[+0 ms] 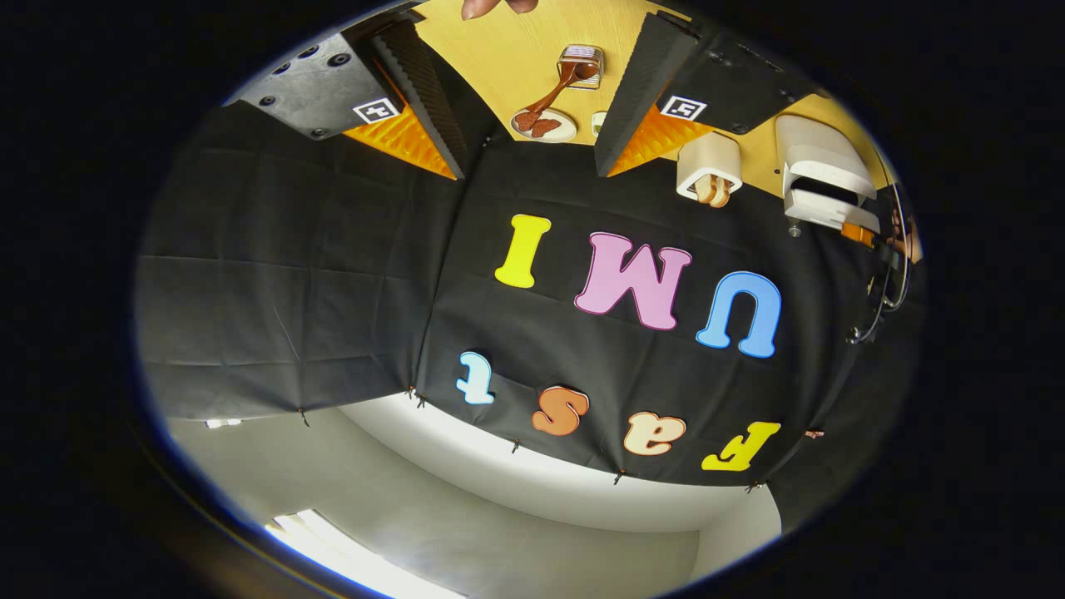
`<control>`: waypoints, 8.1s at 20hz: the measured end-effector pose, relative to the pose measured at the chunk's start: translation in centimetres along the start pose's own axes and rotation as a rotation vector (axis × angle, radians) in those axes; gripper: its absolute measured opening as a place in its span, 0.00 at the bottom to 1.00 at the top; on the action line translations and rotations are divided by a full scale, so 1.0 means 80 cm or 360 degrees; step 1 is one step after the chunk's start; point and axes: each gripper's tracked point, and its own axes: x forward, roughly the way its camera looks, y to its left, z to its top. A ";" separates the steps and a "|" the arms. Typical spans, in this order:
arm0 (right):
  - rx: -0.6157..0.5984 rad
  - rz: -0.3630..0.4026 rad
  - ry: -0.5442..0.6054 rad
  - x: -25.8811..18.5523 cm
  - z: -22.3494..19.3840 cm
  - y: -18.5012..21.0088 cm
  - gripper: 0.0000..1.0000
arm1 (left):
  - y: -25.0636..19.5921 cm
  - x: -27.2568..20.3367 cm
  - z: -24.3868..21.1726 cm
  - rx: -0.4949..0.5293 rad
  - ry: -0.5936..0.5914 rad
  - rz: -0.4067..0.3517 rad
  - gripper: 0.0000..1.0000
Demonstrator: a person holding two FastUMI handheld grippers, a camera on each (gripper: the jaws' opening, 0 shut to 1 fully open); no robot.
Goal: Close the left gripper, press the button to open the rice cooker; take a wooden spoon from the chopstick holder with the right hand, scoop a spoonful of rice and pour it into the rice cooker, then put the wooden spoon back into the chopstick holder.
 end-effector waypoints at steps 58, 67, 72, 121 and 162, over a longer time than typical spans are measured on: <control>0.0755 0.0726 0.1068 0.217 -0.431 0.088 0.22 | -0.196 -0.276 -0.070 -0.0176 -0.0111 0.0451 0.95; 0.0835 0.0621 0.1109 0.214 -0.419 0.076 0.09 | -0.191 -0.302 -0.067 -0.0136 -0.0130 0.0438 0.95; 0.0849 0.0632 0.0928 0.221 -0.339 0.066 0.09 | -0.189 -0.306 -0.059 -0.0050 -0.0155 0.0381 0.95; 0.1848 0.0356 0.1350 0.119 -0.350 0.333 0.09 | -0.073 -0.323 -0.082 -0.0170 -0.0173 0.0208 0.95; 0.1914 0.0748 0.0858 0.224 0.028 0.575 0.08 | -0.024 -0.301 -0.137 -0.0235 -0.0153 0.0321 0.95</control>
